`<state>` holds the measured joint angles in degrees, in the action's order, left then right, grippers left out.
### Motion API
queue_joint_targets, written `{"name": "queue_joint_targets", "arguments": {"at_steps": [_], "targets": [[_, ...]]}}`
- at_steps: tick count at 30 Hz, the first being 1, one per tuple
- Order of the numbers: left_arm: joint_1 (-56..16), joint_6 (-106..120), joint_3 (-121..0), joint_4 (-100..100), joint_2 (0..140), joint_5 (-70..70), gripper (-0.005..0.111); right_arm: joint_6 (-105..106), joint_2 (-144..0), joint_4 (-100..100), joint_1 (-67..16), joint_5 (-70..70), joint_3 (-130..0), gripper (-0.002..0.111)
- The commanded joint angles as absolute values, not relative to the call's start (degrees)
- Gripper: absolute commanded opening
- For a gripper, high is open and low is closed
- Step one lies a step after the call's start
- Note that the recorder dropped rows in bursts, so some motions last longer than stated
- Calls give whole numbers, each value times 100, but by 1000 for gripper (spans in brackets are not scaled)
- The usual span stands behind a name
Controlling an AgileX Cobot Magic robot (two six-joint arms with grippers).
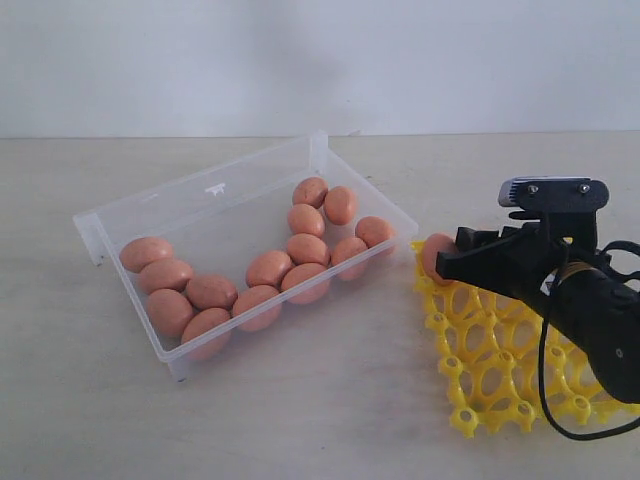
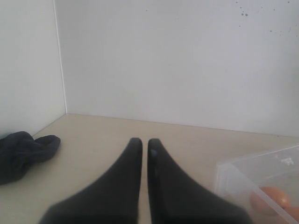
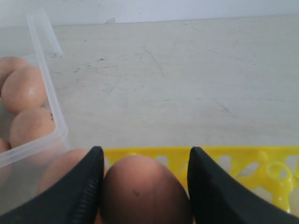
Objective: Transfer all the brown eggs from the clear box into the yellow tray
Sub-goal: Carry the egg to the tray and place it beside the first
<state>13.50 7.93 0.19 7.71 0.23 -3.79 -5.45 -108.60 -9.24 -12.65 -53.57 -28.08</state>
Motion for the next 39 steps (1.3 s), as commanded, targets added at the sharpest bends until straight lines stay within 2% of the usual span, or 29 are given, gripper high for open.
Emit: {"name": "queue_joint_targets", "arguments": {"at_steps": [1, 10, 20, 25, 29, 39], "targets": [[1345, 807, 0, 770, 0, -301, 4, -411, -10867, -717, -1250, -5030, -2794, 46], [1345, 807, 0, 770, 0, -301, 4, -413, -10630, -717, -1250, -4937, -2794, 46], [1345, 807, 0, 770, 0, -301, 4, -307, -10288, -664, -1250, -4211, -2794, 47], [1345, 807, 0, 770, 0, -301, 4, -220, -10288, -656, -1250, -4072, -2794, 63], [1345, 807, 0, 770, 0, -301, 4, -45, -10174, -656, -1250, -4086, -2794, 63], [1345, 807, 0, 770, 0, -301, 4, 51, -8509, -656, -1250, -4084, -2806, 63]]}}
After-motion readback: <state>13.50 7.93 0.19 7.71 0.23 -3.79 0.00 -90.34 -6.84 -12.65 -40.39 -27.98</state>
